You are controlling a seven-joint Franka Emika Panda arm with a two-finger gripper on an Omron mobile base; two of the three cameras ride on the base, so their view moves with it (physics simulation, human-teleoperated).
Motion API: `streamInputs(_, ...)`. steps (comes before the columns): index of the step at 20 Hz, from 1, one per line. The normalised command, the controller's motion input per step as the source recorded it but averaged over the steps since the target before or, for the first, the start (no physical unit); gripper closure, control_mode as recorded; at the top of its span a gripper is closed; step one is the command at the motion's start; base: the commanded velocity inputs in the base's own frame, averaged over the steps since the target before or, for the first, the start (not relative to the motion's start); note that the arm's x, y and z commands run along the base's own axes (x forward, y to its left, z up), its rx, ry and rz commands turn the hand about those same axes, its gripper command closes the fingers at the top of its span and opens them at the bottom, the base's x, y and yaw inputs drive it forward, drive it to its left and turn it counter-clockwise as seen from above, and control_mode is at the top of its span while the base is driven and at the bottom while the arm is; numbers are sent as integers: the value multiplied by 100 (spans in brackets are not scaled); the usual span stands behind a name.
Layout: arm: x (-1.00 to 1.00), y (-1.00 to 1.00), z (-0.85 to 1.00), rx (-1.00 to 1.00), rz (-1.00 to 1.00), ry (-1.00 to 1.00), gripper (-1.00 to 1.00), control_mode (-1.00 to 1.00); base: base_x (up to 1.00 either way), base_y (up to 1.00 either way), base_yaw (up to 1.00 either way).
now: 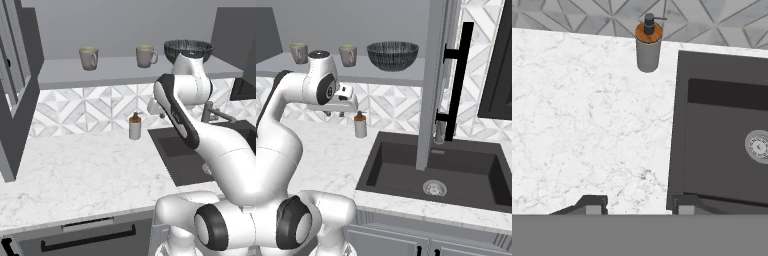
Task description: Gather all objects into one cabinet and sort the glasses and bowls to opposite sides.
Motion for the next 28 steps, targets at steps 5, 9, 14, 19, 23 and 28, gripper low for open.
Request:
streamInputs(5, -16, 0, 0, 0, 0, 0, -100, -100, 0, 0, 0)
streamInputs(9, -57, -1, 14, 0, -4, -1, -100, -100, 0, 0, 0)
streamInputs(14, -99, 0, 37, -1, -14, -9, -100, -100, 0, 0, 0)
streamInputs(19, -88, -21, 38, 0, -8, -6, -100, -100, 0, 0, 0)
streamInputs(23, -69, -31, 18, 0, 0, -7, -100, -100, 0, 0, 0)
streamInputs(28, -44, -5, 7, 0, 0, -6, -100, -100, 0, 0, 0)
